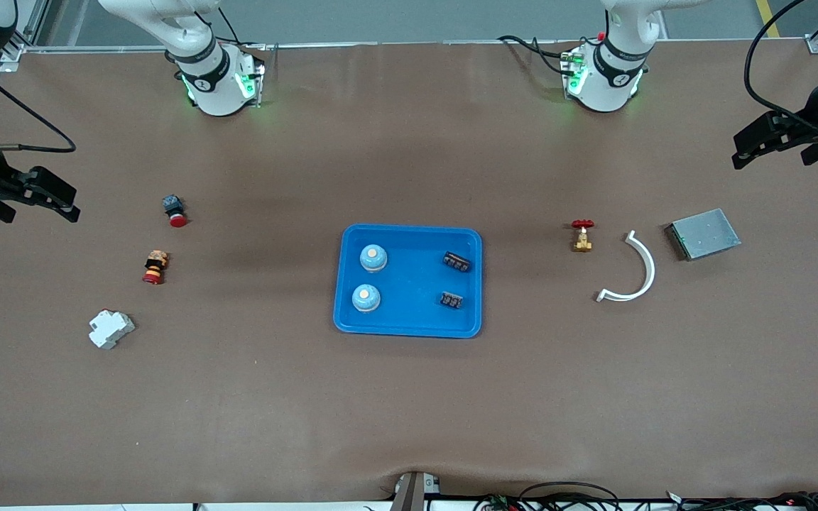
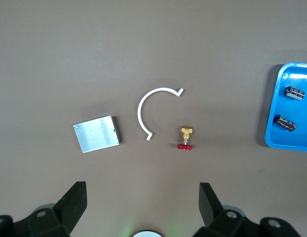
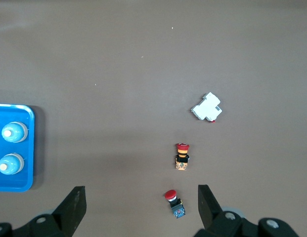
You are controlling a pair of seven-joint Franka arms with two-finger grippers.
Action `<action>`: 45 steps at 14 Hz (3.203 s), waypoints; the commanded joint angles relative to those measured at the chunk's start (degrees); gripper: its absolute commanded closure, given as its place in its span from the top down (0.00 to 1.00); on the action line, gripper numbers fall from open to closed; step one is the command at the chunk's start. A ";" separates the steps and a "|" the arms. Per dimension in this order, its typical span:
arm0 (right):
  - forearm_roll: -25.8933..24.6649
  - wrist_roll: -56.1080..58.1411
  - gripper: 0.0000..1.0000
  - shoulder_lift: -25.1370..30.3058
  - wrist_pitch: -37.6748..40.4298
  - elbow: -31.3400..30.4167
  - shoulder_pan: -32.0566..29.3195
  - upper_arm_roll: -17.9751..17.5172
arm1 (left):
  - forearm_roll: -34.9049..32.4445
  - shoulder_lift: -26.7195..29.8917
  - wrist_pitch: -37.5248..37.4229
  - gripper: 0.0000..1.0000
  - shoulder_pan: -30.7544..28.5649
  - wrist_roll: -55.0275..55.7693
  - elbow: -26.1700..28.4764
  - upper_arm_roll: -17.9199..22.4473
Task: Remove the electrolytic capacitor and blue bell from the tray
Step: 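Move the left gripper and the right gripper toward the blue tray, then lower the left gripper onto a capacitor while the right gripper reaches a bell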
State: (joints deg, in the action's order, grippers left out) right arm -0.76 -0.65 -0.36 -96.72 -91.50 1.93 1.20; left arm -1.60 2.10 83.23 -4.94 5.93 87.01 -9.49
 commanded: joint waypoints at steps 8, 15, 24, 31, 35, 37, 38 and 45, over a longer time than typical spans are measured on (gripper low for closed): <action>2.61 -2.96 1.00 0.89 2.06 -1.05 -0.79 -0.06 | 2.03 -1.74 -0.62 1.00 0.19 0.13 -0.70 -0.44; 2.79 -2.95 1.00 1.06 0.75 -5.26 0.00 -0.49 | 2.57 -10.44 7.28 1.00 2.48 23.31 1.66 -6.32; 3.67 -25.60 1.00 -2.53 -11.81 -14.05 17.03 -0.67 | 0.38 -21.95 35.49 0.89 16.79 72.33 10.99 -8.88; 3.75 -45.91 1.00 -12.71 -28.68 -17.22 28.82 -0.67 | -11.31 -33.03 41.83 0.82 25.68 96.62 10.81 -8.88; 3.75 -49.70 1.00 -20.37 -35.98 -16.96 32.51 -0.67 | -13.08 -38.30 47.27 0.74 28.66 104.18 10.37 -8.70; 3.75 -52.25 1.00 -23.18 -38.27 -16.43 34.62 -0.67 | -14.21 -40.59 49.82 0.73 29.55 107.09 10.46 -8.53; 3.67 -53.48 1.00 -24.50 -39.41 -16.17 35.59 -0.58 | -15.87 -41.38 50.01 0.71 29.73 107.97 10.37 -8.53; 0.68 -57.89 1.00 -34.00 -40.04 -10.28 39.20 -0.14 | -17.48 -44.29 50.01 0.37 29.73 108.51 9.93 -8.61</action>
State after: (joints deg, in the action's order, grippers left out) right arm 1.62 -57.16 -32.07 -136.91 -104.43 40.61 0.20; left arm -18.02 -41.20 133.02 24.49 113.38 98.18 -18.29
